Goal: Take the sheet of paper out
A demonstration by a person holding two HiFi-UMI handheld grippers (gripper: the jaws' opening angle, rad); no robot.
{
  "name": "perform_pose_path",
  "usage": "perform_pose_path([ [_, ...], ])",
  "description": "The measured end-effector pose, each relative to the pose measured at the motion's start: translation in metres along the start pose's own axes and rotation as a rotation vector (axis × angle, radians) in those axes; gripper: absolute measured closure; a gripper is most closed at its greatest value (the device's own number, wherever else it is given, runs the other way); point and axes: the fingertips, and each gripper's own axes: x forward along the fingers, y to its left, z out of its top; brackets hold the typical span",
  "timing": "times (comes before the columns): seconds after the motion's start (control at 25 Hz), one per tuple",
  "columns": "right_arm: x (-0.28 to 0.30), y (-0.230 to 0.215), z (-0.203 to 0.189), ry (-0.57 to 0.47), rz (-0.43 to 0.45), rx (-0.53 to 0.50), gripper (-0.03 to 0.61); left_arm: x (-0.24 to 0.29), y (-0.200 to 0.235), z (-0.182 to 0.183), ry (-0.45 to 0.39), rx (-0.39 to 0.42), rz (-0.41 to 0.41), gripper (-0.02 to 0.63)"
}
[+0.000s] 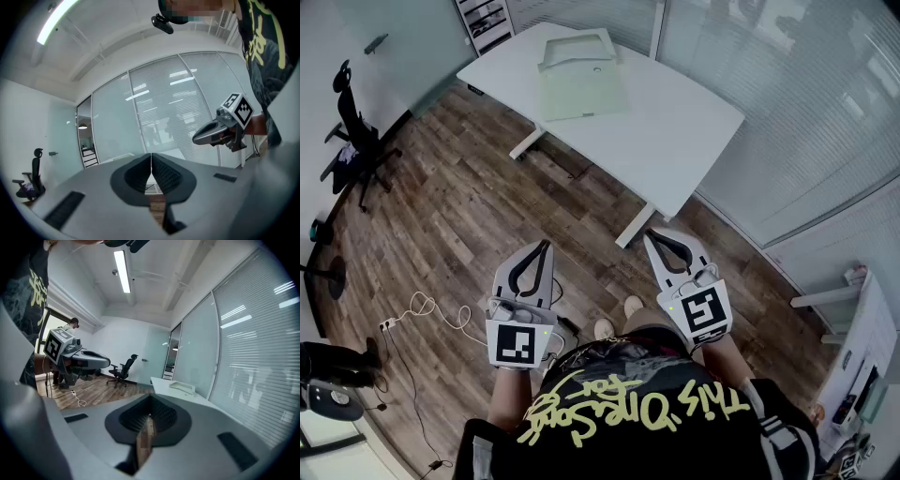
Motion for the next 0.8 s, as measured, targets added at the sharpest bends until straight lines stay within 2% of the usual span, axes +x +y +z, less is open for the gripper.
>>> perform_pose_path([
  [0.8, 0.000, 0.005, 0.004, 0.009, -0.046, -0.007, 0.571, -0.007, 0.010, -0.003, 0.002, -0.010, -0.002, 0.604],
])
